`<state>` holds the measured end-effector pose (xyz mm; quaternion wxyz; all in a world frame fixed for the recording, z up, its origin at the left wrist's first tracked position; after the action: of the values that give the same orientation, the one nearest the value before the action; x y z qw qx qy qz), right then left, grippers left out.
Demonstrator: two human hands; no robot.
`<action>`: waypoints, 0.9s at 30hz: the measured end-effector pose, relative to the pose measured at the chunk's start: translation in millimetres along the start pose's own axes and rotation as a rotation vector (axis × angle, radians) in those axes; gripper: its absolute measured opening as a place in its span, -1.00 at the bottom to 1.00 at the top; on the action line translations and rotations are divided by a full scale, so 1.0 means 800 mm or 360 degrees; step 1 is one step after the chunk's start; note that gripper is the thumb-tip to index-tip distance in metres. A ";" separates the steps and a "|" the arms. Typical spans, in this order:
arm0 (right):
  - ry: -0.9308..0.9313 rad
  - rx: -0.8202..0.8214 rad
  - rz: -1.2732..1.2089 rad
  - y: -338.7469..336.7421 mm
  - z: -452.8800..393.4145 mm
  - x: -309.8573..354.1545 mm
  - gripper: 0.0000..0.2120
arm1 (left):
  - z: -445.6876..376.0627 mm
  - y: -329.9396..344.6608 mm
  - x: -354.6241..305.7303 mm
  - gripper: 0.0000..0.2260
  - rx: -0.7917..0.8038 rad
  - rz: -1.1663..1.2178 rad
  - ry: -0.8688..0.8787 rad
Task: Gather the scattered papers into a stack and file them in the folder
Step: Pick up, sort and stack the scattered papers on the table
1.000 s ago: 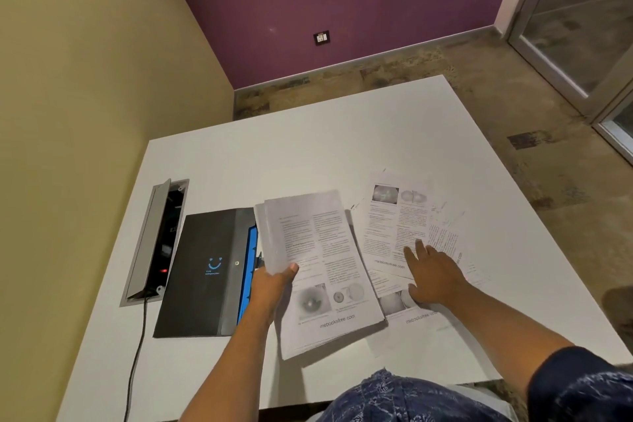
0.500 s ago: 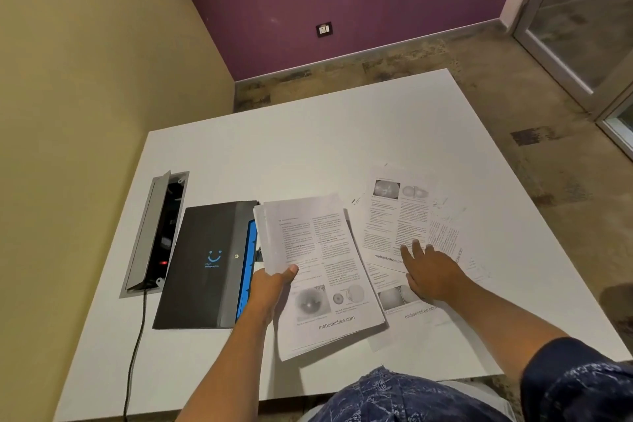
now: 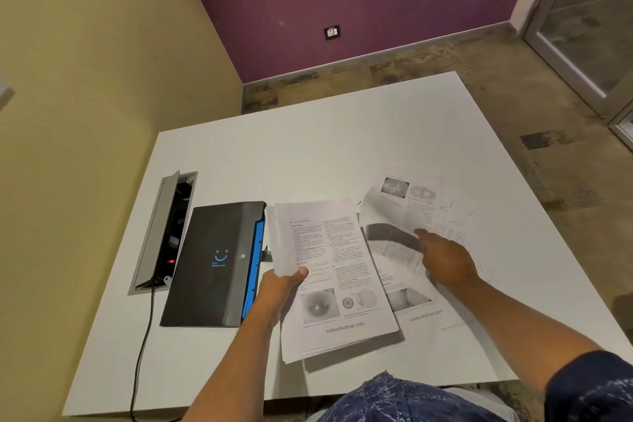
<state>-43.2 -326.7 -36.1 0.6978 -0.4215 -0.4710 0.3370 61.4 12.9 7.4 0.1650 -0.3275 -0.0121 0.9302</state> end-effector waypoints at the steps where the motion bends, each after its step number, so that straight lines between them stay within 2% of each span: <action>1: 0.0034 -0.0129 -0.0186 -0.002 0.000 0.000 -0.45 | 0.000 0.001 0.001 -0.77 0.0010 0.0000 -0.0010; 3: -0.0041 -0.0373 -0.0409 -0.007 0.005 0.010 -0.49 | -0.002 0.004 0.002 -0.76 0.0031 0.0005 -0.0033; 6: -0.0583 -0.0674 -0.0270 -0.015 0.014 0.040 -0.45 | -0.005 0.007 0.002 -0.73 0.0077 0.0040 -0.0043; 9: -0.1004 -0.0585 0.0155 -0.005 0.024 0.062 -0.30 | -0.007 0.010 -0.001 -0.78 0.0073 0.0073 -0.0018; 11: -0.1232 -0.0558 0.0337 0.004 0.033 0.075 -0.35 | -0.006 0.013 -0.005 -0.79 0.0050 0.0080 -0.0007; 15: -0.1531 -0.0637 0.0422 0.017 0.051 0.077 -0.48 | -0.009 0.017 -0.008 -0.90 -0.0059 0.0089 -0.0100; 17: -0.1633 -0.0614 0.0430 0.015 0.059 0.076 -0.59 | -0.014 0.017 -0.006 -0.84 -0.0060 0.0090 -0.0119; 19: -0.1721 -0.0526 0.0303 0.009 0.065 0.072 -0.59 | -0.018 0.019 -0.004 -0.82 -0.0039 0.0095 -0.0104; 22: -0.1557 -0.0249 -0.0210 -0.010 0.071 0.065 -0.46 | -0.017 0.020 -0.003 -0.78 -0.0028 0.0151 -0.0108; 24: -0.1166 -0.0240 -0.0534 -0.024 0.073 0.064 -0.47 | -0.016 0.019 -0.005 -0.77 -0.0019 0.0141 -0.0104; 27: -0.0373 -0.0343 -0.1034 -0.034 0.054 0.065 -0.55 | -0.010 0.023 -0.010 -0.76 0.0052 0.0085 -0.0054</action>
<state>-64.7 -281.2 16.7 0.6614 -0.2795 -0.6899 0.0922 66.4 -7.9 3.0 0.1451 -0.3091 0.0092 0.9398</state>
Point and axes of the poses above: each hand's wrist, its own z-axis away from the middle knuckle, its own y-axis out of the palm, x = y × z, the point moved 3 cm from there along -z, towards the middle knuckle, and after that the axes turned 8 degrees about -y, right-handed, at the moved point
